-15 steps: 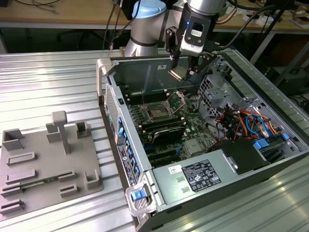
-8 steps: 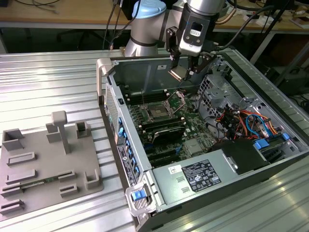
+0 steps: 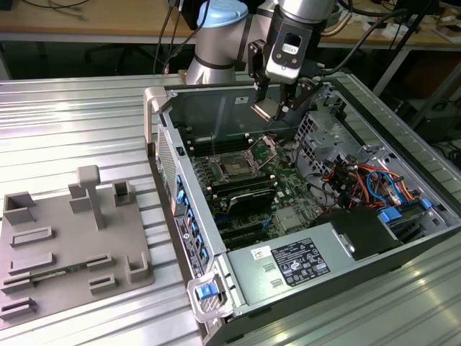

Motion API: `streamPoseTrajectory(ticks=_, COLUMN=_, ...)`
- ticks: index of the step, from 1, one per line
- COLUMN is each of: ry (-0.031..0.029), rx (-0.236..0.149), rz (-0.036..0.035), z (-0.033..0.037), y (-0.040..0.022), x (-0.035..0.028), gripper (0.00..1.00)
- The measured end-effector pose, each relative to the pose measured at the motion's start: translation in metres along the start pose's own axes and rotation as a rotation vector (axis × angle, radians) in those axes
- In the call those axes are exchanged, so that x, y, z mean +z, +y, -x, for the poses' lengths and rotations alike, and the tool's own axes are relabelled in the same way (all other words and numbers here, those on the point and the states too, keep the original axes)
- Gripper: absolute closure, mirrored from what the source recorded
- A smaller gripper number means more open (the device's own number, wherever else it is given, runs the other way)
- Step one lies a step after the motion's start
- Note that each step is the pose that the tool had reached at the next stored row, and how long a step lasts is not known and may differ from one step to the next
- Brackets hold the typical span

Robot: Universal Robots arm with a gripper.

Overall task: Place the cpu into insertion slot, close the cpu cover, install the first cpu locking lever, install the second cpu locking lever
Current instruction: 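Place the cpu into insertion slot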

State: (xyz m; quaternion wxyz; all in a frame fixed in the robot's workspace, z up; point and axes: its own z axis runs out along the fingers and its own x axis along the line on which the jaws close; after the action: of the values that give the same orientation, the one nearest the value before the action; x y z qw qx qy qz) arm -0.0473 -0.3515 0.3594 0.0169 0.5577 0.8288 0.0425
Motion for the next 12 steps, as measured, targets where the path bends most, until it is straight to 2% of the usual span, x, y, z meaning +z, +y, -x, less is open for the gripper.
streamPoseTrajectory(ticks=12, ry=-0.0044, rx=0.05, rz=0.001, z=0.0, y=-0.0002, x=0.0006, gripper=0.45)
